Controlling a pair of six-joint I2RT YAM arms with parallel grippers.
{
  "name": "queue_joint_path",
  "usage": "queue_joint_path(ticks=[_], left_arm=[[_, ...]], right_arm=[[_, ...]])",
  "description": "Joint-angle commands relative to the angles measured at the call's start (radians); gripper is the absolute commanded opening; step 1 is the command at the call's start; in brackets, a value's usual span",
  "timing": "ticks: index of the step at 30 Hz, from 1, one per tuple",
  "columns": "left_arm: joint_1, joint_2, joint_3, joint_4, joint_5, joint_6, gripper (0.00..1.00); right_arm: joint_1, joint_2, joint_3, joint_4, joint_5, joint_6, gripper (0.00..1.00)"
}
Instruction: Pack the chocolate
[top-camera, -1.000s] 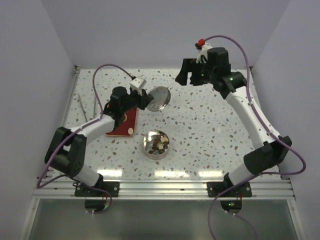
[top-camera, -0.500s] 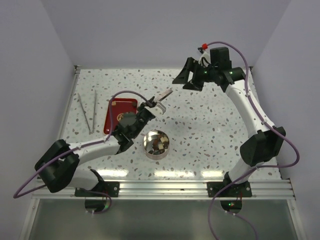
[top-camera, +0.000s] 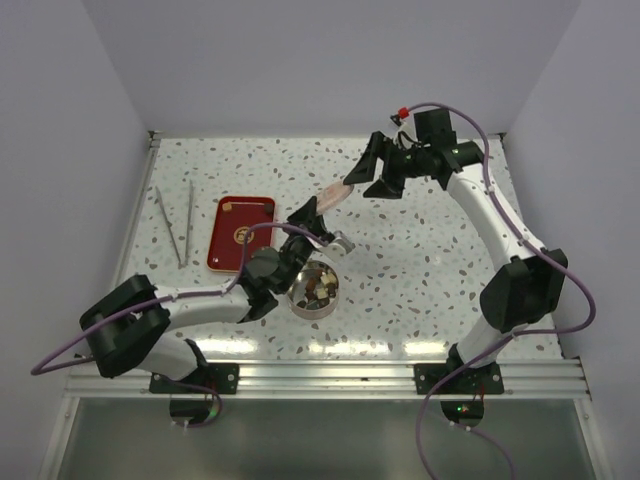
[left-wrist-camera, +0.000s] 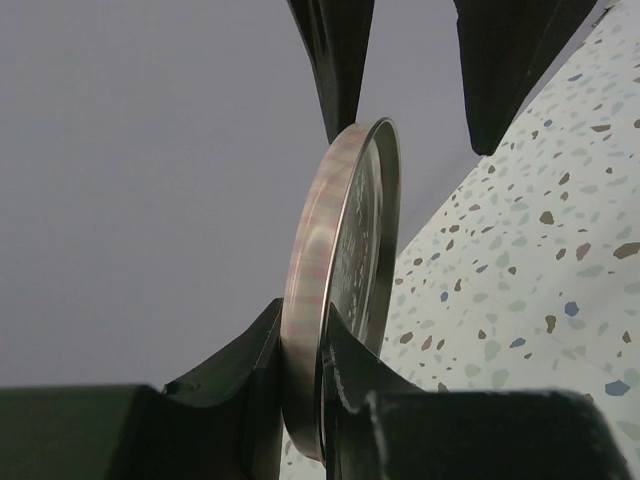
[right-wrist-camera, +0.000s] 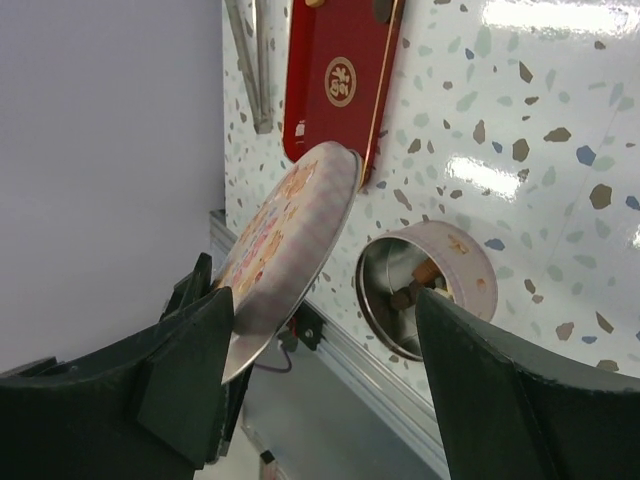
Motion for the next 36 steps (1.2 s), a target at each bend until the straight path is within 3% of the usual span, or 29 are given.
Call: queue_joint_path(ticks=[1, 10, 18, 21, 24, 27, 28, 31, 36], left_arm=[[-0.027, 0.024, 0.011, 0.132, -0.040, 0.078, 0.00], [-0.073, 0.076, 0.028, 0.174, -0.057, 0.132, 0.00], [-0.105, 0.171, 0.057, 0.327, -0.109, 0.216, 0.00], [-0.111, 0.223, 0.069, 0.413, -0.150, 0.269, 0.06], [-0.113, 0.269, 0.074, 0.505, -0.199, 0.327, 0.17], [-0.114, 0.284, 0.088, 0.519, -0.235, 0.329, 0.35], [-0.114, 0.283, 0.086, 0.517, -0.236, 0.313, 0.47], [-0.113, 0.268, 0.092, 0.465, -0.241, 0.263, 0.64], [-0.110, 0.239, 0.109, 0.410, -0.239, 0.180, 0.78]], right_arm=[[0.004, -0.010, -0.038, 0.077, -0.053, 0.050, 0.76], [0.011, -0.019, -0.115, 0.194, -0.096, 0.102, 0.74], [0.034, -0.031, -0.196, 0.286, -0.138, 0.154, 0.36], [0.034, -0.042, -0.229, 0.322, -0.153, 0.174, 0.22], [0.034, -0.060, -0.255, 0.341, -0.150, 0.182, 0.17], [0.034, -0.076, -0.285, 0.373, -0.147, 0.202, 0.06], [0.034, -0.079, -0.288, 0.385, -0.147, 0.205, 0.04], [0.034, -0.085, -0.295, 0.399, -0.149, 0.213, 0.01], [0.033, -0.105, -0.293, 0.425, -0.144, 0.226, 0.00]])
